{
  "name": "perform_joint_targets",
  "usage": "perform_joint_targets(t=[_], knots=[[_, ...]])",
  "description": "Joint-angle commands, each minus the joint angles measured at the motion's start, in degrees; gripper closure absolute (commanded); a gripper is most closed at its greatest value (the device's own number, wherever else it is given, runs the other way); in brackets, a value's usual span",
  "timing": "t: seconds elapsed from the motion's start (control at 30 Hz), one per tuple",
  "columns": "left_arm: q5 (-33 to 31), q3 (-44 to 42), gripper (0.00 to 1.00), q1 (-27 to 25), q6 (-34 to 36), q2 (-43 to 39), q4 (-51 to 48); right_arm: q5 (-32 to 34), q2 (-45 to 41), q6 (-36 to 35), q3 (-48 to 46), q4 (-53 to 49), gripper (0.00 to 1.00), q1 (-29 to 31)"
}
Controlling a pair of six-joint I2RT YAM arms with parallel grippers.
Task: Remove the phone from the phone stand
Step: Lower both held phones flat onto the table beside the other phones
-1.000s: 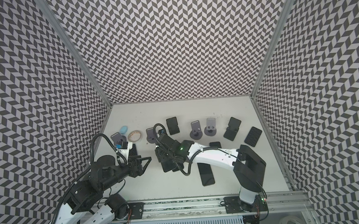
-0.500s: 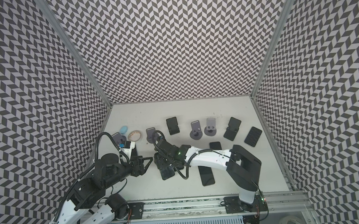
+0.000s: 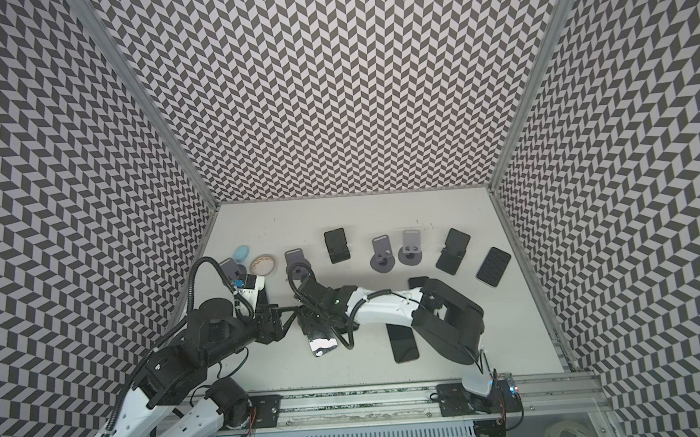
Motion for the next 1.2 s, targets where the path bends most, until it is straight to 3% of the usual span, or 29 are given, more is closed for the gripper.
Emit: perform_joint_targets(t=[0.0,1.17], knots=[[-0.5,-0.2,0.2,0.1,-0.5,0.2,0.2,1.2,0.8,0.5,2.2,3.8,0.44,0.4],[3.6,-0.7,0.2,2.3,1.2,1.9,1.7,3.2,8.1,1.1,4.5,7.6,0.39,0.5]])
